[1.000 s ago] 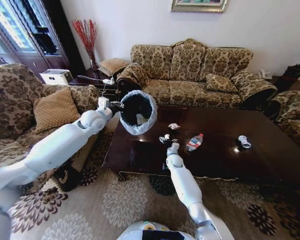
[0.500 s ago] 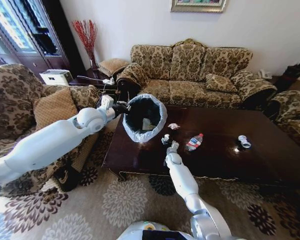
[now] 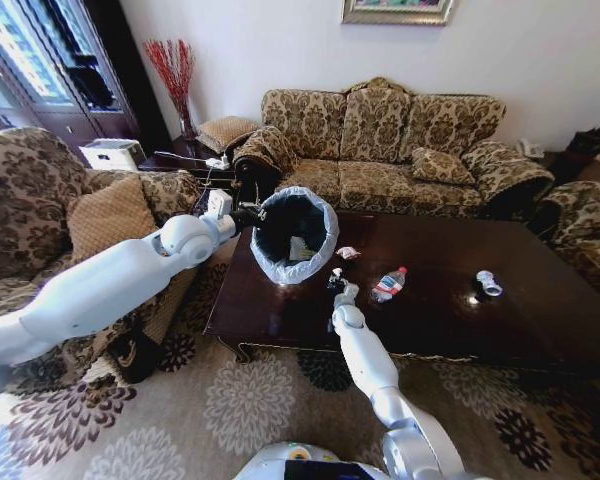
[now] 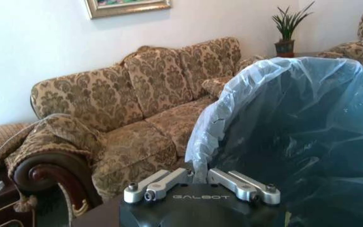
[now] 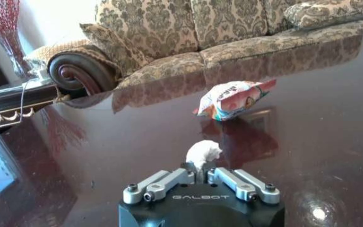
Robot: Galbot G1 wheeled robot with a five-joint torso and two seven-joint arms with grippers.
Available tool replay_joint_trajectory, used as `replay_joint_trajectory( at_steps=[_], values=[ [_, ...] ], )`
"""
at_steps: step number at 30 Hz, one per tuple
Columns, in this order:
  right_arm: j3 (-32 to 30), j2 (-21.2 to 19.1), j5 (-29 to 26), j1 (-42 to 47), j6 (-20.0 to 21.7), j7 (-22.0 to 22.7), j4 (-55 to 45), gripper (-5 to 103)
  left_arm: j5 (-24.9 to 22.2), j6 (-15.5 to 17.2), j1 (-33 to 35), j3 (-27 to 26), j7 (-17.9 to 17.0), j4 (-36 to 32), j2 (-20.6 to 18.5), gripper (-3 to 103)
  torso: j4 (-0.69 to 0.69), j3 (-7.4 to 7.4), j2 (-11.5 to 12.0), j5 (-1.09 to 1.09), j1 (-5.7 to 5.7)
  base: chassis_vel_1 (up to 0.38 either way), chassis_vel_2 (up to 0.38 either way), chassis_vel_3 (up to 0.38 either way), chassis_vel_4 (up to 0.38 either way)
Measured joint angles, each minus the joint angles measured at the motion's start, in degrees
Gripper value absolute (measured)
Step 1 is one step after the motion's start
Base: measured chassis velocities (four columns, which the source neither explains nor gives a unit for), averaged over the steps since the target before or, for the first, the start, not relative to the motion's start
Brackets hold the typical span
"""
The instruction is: Move to the front of the table and place the trash on the table into the trash bin.
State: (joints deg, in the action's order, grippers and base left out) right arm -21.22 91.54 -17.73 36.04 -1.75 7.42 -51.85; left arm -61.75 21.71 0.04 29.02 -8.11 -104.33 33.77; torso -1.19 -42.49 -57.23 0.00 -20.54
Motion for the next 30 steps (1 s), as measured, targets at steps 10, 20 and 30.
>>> replay_joint_trajectory(
  at_steps=[10,20,30],
  values=[
    [1.83,-4.45,-11.54,11.07,1.80,0.01,-26.08,0,-4.59,3.95,-2.71,1.98,-1.72,1.57,-0.96,0,-0.01,0.00,0.00,0.02,0.00,0.000,0.000,0.000,0.000],
    [8.63,-16.20,-26.70,15.24,10.50,0.01,-70.69,0,-8.23,6.38,-4.16,4.01,-3.49,6.35,2.02,0,0.00,0.01,0.00,0.00,0.00,0.000,0.000,0.000,0.000],
    [21.85,-21.45,-18.31,13.28,14.74,0.00,-72.20,0,-10.44,7.20,-6.14,5.75,-5.35,5.89,5.41,0,0.00,0.00,-0.01,0.02,0.00,0.000,0.000,0.000,0.000]
  ],
)
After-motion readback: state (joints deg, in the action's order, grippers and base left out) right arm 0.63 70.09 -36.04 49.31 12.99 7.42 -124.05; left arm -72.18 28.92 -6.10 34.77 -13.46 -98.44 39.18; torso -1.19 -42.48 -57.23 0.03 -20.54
